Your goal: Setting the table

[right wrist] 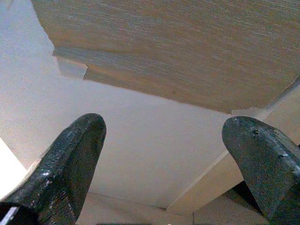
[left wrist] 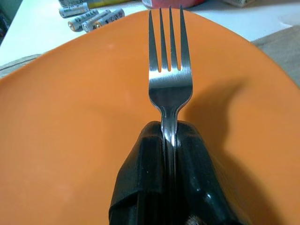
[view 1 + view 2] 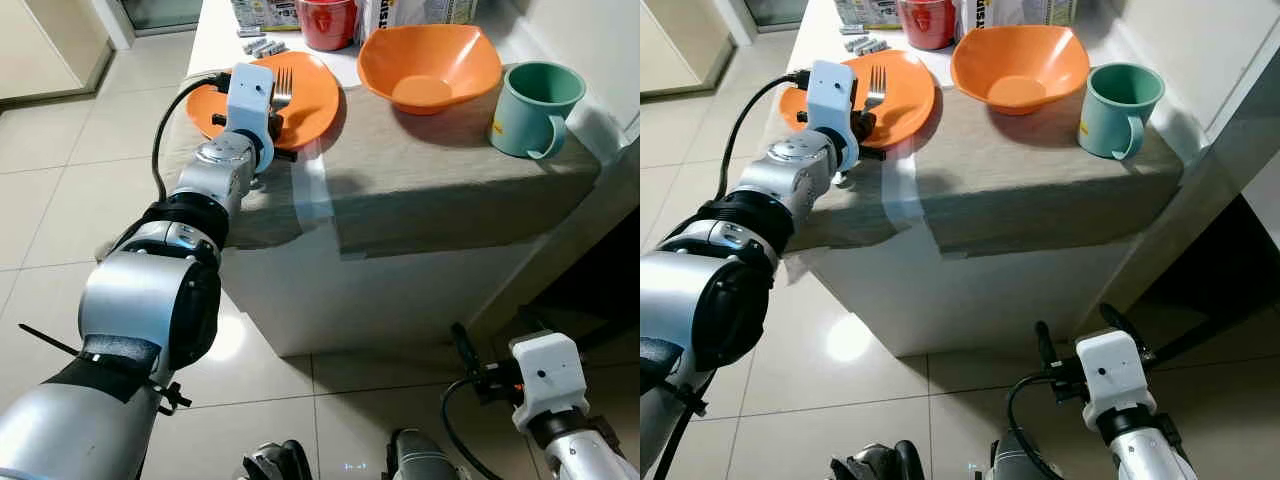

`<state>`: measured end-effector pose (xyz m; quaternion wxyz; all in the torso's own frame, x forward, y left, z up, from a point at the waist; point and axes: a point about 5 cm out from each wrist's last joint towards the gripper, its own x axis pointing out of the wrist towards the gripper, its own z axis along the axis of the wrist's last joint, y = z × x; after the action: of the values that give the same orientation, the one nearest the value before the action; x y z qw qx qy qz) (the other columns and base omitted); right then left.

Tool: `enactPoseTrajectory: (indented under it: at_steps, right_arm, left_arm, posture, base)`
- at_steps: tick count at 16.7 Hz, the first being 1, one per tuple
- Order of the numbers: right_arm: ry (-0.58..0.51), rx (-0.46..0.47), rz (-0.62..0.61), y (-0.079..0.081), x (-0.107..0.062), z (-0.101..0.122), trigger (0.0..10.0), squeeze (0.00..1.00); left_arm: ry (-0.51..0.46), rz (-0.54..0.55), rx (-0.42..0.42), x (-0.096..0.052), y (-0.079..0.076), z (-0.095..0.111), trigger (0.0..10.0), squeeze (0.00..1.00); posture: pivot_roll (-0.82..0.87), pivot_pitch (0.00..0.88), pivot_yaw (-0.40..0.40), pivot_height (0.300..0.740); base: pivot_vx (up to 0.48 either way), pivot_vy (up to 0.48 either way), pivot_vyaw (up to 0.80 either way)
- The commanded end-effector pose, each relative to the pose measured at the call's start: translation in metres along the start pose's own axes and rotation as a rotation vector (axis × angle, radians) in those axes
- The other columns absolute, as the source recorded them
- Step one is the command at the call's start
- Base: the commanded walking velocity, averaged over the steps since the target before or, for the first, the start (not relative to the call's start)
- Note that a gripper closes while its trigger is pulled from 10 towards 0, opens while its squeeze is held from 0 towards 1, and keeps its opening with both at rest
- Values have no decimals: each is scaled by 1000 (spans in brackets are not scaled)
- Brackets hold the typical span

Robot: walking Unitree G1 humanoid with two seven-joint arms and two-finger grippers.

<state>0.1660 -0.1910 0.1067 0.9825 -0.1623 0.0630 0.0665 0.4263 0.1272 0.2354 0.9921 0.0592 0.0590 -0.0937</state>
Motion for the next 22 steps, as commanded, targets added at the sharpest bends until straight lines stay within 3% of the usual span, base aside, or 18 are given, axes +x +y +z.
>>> enactPoseTrajectory:
  at_steps: [1, 9, 10, 12, 14, 18, 19, 20, 21, 22]
  right_arm:
    - [27, 12, 9, 3, 2, -6, 10000, 0]
    - [-15, 25, 30, 10, 28, -5, 10000, 0]
    - [-60, 30, 24, 9, 47, 1, 10000, 0]
    - [-92, 30, 28, 9, 61, 6, 10000, 0]
    - [-145, 48, 46, 15, 88, 16, 10000, 0]
    - [-206, 68, 47, 22, 116, 29, 10000, 0]
    - [-221, 72, 49, 22, 121, 32, 10000, 0]
    - [-226, 70, 52, 23, 123, 33, 10000, 0]
    - [-235, 70, 53, 23, 128, 34, 10000, 0]
    - [-243, 75, 45, 23, 130, 35, 10000, 0]
  left_arm:
    - [-50, 17, -5, -1, 9, 19, 0, 0]
    - [-190, 47, -18, -7, 23, 63, 0, 0]
    - [-261, 59, -8, -11, 31, 77, 0, 0]
    - [-305, 50, -6, -14, 35, 83, 0, 0]
    - [-431, 23, 39, -27, 43, 91, 0, 31]
    - [-448, 66, 109, -56, 64, 68, 0, 0]
    - [-422, 62, 85, -68, 67, 50, 0, 0]
    - [-409, 58, 76, -73, 66, 43, 0, 0]
    - [-375, 52, 97, -89, 57, 13, 0, 0]
    - [-359, 45, 69, -98, 50, -2, 0, 0]
  posture:
    - [-341, 151, 107, 736]
    - [-287, 94, 105, 736]
    - [-254, 53, 101, 736]
    - [-232, 30, 97, 736]
    - [-169, 0, 86, 736]
    - [-97, 0, 80, 736]
    - [-73, 0, 69, 736]
    - [-73, 0, 69, 736]
    - [-60, 0, 63, 736]
    - [-51, 0, 58, 736]
  base:
    - [0, 0, 0]
    - [0, 0, 0]
    - [0, 0, 0]
    - [0, 0, 0]
    - [0, 0, 0]
    - [0, 0, 0]
    - [0, 0, 0]
    - [0, 0, 0]
    - [0, 0, 0]
    - [0, 0, 0]
